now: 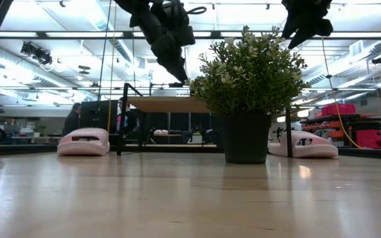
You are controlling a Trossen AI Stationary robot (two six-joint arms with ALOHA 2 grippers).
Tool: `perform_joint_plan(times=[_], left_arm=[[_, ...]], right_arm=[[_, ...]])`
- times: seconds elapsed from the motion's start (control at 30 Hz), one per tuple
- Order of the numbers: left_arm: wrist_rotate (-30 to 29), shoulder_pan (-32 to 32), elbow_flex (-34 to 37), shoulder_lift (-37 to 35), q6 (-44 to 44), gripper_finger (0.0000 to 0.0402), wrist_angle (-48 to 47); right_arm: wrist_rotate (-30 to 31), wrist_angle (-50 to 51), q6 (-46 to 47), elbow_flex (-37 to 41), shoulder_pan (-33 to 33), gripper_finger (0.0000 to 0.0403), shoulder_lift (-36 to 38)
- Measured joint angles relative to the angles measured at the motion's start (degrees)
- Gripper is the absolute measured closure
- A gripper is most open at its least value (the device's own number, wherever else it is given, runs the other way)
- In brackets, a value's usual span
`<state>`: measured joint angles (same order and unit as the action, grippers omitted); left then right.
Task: Pick and place slides into the shelf
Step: Put the black slipper on the shelf, then put the left pink slipper on the shelf
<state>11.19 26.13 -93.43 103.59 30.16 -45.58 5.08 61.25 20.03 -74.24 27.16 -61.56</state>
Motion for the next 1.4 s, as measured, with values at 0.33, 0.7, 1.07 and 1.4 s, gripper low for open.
perform_joint_plan(times=[0.33,0.7,1.07,1.4], left_arm=[[-1.1,-2.0,0.1,0.7,-4.0,0.0237,2.4],[-1.1,-2.0,0.1,0.7,-5.4,0.0238,1.5],[-1.0,-2.0,0.1,-0.6,-5.5,0.024,0.9],[-1.0,0.1,0.0,-5.5,-6.6,0.0241,-2.7]], right_arm=[[0.0,0.0,0.8,0.0,0.0,0.0184,0.0],[0.0,0.0,0.8,0.0,0.0,0.0184,0.0],[0.0,0.0,0.8,0.0,0.0,0.0184,0.0],[0.0,0.2,0.8,0.0,0.0,0.0184,0.0]])
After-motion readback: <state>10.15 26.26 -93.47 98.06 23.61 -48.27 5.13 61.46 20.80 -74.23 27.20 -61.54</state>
